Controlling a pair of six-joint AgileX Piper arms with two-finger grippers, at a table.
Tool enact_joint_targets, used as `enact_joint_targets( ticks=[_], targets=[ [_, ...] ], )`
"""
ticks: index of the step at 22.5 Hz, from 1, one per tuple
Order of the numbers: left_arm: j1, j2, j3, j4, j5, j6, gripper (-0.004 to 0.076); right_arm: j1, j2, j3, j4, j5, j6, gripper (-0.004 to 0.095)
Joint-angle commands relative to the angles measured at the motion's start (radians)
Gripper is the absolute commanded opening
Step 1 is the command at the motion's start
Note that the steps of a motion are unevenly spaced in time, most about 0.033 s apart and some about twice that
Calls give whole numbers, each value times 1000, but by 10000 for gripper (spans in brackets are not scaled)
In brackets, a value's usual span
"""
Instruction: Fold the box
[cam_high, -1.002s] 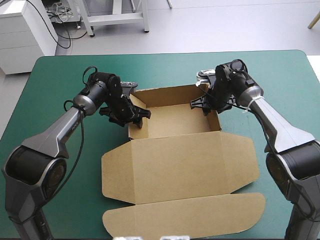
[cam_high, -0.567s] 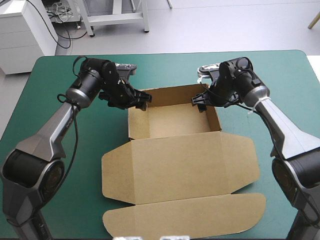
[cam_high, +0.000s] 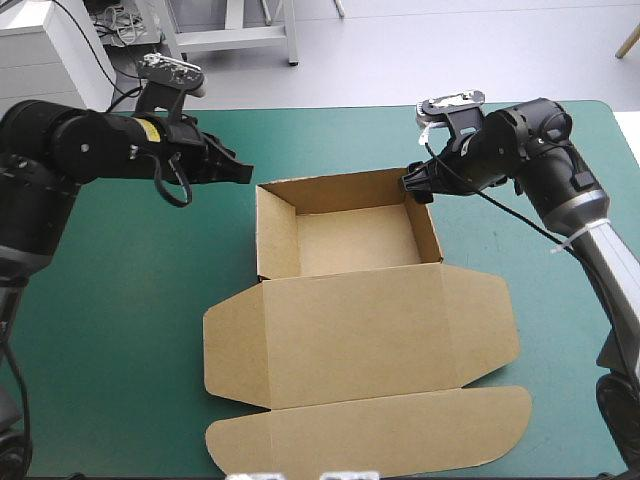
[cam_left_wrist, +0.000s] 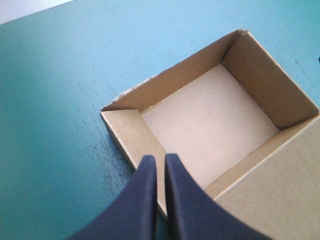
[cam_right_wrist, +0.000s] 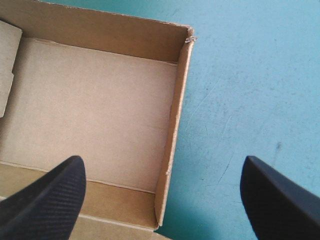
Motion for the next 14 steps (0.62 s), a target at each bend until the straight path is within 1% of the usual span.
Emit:
enact_joint_targets(
  ticks=[1,5,6,7,10,14],
  targets=[
    [0,-114,56,-13,19,47,-8,0,-64,-33,0,-36,-18,780],
    [0,-227,246,-5,19,62,-8,0,-62,-33,0,-30,-18,780],
    [0,-267,331,-5,19,66,-8,0,-62,-33,0,-32,-18,780],
    [0,-287,376,-5,17,66,-8,0,-62,-33,0,-34,-18,780],
    [0,-353,532,-3,-11,74,-8,0,-54,-33,0,-48,-18,780],
    [0,-422,695,21,-75,72,-8,0,-23,-33,0,-43,-18,780]
  ],
)
